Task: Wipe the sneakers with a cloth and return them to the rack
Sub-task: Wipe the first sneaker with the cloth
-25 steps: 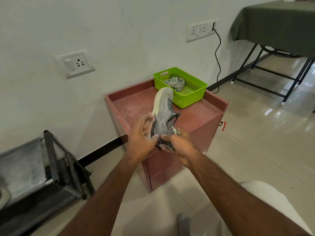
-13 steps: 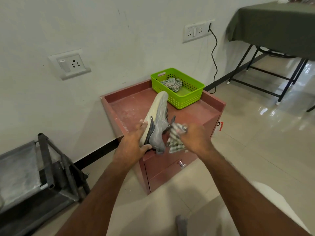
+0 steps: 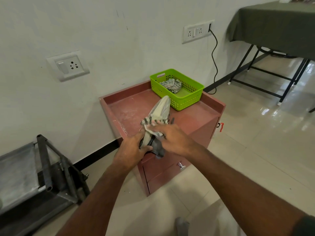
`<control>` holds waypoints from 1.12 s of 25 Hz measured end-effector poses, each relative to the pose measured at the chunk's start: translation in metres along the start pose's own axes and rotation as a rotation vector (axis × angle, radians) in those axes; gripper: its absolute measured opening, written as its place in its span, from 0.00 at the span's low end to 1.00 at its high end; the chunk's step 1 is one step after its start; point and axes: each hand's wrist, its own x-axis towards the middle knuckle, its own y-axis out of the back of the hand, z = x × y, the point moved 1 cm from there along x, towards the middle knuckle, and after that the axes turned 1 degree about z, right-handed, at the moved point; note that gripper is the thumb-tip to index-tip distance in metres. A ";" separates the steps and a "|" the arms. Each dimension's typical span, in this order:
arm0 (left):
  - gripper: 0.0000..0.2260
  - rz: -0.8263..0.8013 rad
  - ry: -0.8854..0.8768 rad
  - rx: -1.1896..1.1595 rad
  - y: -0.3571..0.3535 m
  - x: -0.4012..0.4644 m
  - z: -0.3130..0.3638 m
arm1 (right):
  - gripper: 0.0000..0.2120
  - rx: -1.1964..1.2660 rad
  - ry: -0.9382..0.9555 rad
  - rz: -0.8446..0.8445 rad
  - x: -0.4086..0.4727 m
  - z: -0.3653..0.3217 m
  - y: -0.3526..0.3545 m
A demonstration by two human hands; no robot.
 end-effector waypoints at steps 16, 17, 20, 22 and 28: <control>0.47 -0.022 0.038 0.143 -0.006 0.005 0.004 | 0.26 0.269 -0.112 0.071 0.000 0.023 -0.026; 0.46 -0.019 0.038 0.128 -0.006 0.004 0.004 | 0.27 0.265 -0.092 0.023 -0.013 0.019 -0.023; 0.40 -0.018 -0.008 0.099 -0.005 0.002 0.004 | 0.24 0.111 0.025 -0.187 -0.047 0.002 -0.011; 0.40 -0.016 -0.006 0.095 -0.004 0.003 0.002 | 0.19 0.160 0.025 -0.152 -0.049 -0.008 -0.007; 0.46 -0.050 0.017 0.147 -0.005 0.004 0.000 | 0.22 0.280 -0.340 0.639 -0.016 0.019 0.025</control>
